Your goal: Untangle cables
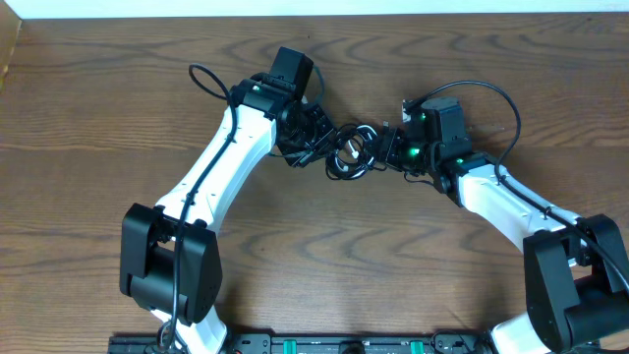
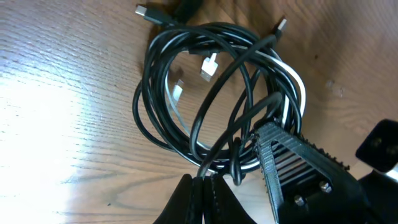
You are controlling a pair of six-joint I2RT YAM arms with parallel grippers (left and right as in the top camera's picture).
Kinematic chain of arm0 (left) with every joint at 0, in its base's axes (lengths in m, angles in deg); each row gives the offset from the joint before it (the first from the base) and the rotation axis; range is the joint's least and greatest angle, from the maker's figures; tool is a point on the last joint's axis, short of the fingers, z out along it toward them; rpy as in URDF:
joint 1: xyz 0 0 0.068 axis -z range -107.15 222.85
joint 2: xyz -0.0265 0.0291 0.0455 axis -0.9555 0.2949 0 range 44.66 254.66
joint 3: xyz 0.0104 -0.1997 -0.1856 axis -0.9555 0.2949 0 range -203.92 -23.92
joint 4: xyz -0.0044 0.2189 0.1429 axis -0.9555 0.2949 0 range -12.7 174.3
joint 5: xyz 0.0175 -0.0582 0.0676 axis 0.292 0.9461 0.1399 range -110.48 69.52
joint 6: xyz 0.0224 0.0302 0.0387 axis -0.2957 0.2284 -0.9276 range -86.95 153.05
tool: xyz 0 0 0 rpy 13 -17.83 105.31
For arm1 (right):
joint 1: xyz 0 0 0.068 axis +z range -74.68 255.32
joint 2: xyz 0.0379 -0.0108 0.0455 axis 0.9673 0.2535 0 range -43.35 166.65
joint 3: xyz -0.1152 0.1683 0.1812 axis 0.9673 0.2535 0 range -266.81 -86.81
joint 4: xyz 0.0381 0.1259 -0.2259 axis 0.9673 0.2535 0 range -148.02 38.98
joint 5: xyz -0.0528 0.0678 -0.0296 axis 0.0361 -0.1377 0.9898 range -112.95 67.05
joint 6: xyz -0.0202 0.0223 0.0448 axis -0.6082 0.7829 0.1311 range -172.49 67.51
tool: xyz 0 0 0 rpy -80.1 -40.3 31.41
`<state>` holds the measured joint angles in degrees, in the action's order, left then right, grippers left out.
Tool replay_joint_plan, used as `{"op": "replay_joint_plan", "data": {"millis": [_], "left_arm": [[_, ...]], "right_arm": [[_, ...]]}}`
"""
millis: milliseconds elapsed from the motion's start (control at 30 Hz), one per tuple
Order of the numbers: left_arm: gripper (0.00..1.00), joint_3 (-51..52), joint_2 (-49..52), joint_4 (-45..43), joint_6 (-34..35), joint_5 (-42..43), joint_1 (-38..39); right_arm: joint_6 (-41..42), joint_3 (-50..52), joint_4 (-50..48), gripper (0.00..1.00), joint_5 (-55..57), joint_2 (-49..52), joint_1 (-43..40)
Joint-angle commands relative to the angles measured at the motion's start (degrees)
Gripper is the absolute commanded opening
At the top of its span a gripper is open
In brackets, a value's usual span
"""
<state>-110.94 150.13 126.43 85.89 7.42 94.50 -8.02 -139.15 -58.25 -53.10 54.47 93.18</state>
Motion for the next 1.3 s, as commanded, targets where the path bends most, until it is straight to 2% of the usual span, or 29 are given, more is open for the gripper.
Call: {"op": "replay_joint_plan", "data": {"millis": [0,200,367,533,633,667,833,933,1067,1133,1233,1267], "left_arm": [[0.08,1.1,-0.9,0.4,2.6,-3.6,0.1],[0.08,1.3,-0.9,1.0,2.6,-4.0,0.1],[0.08,1.3,-0.9,1.0,2.6,-8.8,0.1],[0.08,1.3,-0.9,1.0,5.0,-10.0,0.1],[0.17,1.3,-0.9,1.0,6.4,-9.0,0.7],[0.22,1.3,-0.9,1.0,6.4,-5.4,1.2],[0.22,1.3,-0.9,0.8,12.1,2.8,1.6],[0.22,1.3,-0.9,0.8,13.9,3.6,2.0],[0.35,1.3,-0.9,0.1,13.9,2.6,3.2],[0.35,1.3,-0.9,-0.1,13.9,2.5,3.4],[0.09,1.3,-0.9,0.2,13.9,2.5,3.3],[0.08,1.3,-0.9,0.2,13.9,2.5,3.4]], "right_arm": [[-0.9,-0.4,0.0,0.01,-0.2,-0.4,-0.2],[-0.9,-0.4,0.0,0.01,0.3,-0.4,-0.2],[-0.8,-0.4,0.0,0.01,1.3,-0.4,-0.1],[-0.9,-0.4,0.0,0.01,1.3,-0.4,-0.2],[-0.9,-0.4,0.0,0.01,1.3,-0.4,-0.2],[-0.8,-0.4,0.0,0.01,1.3,-0.4,-0.1],[-0.9,-0.4,0.0,0.01,1.3,-0.4,-0.1],[-0.9,-0.4,0.0,0.01,1.3,-0.4,-0.2],[-0.9,-0.4,0.0,0.01,1.3,-0.4,-0.2],[-0.9,-0.4,0.0,0.01,1.3,-0.4,-0.2],[-0.9,-0.4,0.0,0.01,1.3,-0.4,-0.2],[-0.9,-0.4,0.0,0.01,1.3,-0.4,-0.2]]}}
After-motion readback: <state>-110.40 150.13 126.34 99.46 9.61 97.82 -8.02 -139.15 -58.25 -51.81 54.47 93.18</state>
